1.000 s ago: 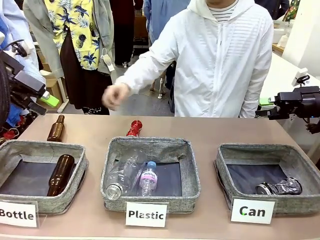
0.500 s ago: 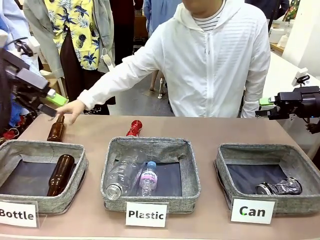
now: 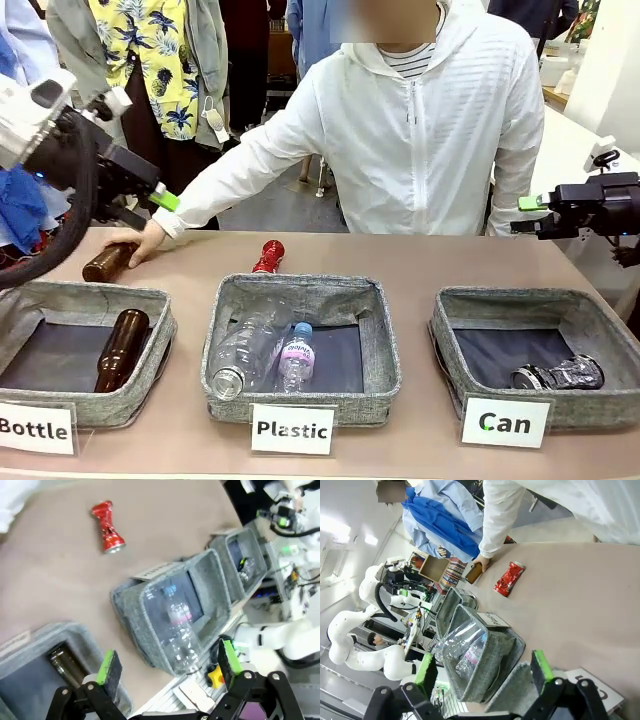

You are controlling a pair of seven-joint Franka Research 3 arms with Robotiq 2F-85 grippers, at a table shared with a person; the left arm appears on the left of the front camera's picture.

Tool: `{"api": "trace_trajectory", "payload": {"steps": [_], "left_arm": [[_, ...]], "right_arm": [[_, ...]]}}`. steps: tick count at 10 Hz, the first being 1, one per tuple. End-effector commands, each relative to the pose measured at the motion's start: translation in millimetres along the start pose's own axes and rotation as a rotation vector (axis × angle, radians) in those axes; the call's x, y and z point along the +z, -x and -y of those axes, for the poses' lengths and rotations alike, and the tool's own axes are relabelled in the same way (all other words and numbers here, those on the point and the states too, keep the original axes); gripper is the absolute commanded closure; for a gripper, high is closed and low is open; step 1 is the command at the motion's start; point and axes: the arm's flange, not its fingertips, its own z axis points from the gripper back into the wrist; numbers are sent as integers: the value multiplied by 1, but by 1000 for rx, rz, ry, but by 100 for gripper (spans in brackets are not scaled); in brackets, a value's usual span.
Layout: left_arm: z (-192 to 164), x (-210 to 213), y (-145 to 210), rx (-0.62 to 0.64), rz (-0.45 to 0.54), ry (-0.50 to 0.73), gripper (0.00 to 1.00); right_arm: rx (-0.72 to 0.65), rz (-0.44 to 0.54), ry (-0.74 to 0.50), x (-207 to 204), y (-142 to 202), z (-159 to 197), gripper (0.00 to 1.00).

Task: Sort the can waste into the basket.
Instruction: Pick up the can waste from the table and place it in the right Fabric basket.

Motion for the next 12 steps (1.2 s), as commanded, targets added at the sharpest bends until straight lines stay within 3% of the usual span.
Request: {"api": "trace_trajectory", "payload": {"steps": [1,2,3,5,8,10,12], "left_arm": [[-38,99,31,64,113,57,0],[-67,140,52,102,145,117,0],[-92,165,72,205,238,117,0],[-133,179,99,318,308,161,0],[-142,177,79,337,338,119,0],[-176,263,74,330,357,136,0],[-208,353,116,430,432,144,0]], "right_arm": [[22,-6,-8,2,-1,-2,0],[22,-6,-8,2,-1,-2,0],[22,-6,-8,2,-1,-2,0],[22,-6,-8,2,-1,-2,0],[22,-6,-8,2,-1,-2,0],[22,-6,-8,2,-1,-2,0],[22,-6,-8,2,-1,-2,0]]}}
